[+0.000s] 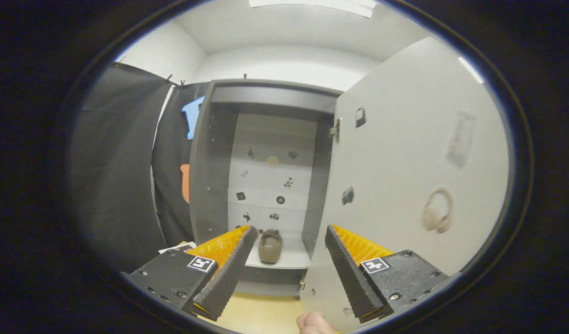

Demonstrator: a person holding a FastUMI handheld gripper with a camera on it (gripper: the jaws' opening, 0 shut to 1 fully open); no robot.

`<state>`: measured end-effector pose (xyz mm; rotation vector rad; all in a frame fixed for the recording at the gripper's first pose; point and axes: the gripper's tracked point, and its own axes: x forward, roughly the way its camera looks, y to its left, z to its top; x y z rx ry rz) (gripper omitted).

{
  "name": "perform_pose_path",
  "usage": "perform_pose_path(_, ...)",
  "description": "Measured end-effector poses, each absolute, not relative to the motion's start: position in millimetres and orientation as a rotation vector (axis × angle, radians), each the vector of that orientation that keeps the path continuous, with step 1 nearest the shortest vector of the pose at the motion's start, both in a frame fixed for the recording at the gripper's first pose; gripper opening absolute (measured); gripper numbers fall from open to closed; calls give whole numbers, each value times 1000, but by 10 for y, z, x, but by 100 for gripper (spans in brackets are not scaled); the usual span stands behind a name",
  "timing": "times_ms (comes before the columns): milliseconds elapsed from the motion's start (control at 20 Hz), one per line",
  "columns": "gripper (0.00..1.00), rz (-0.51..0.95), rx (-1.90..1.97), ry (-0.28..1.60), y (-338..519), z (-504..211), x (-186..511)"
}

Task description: Open the shoe cabinet door, grab the shoes and put them into the shoe cabinet, then close the shoe cabinet door.

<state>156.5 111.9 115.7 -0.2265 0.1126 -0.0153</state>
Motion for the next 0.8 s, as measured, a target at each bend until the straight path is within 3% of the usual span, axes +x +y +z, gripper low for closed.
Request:
perform_pose_path(350, 99, -28, -193, 94, 498, 1645, 751)
perform_pose_path(550, 97, 68, -175, 92, 334, 1693, 393)
perform_pose_path(800, 98, -5, -272, 22, -92, 1901, -34)
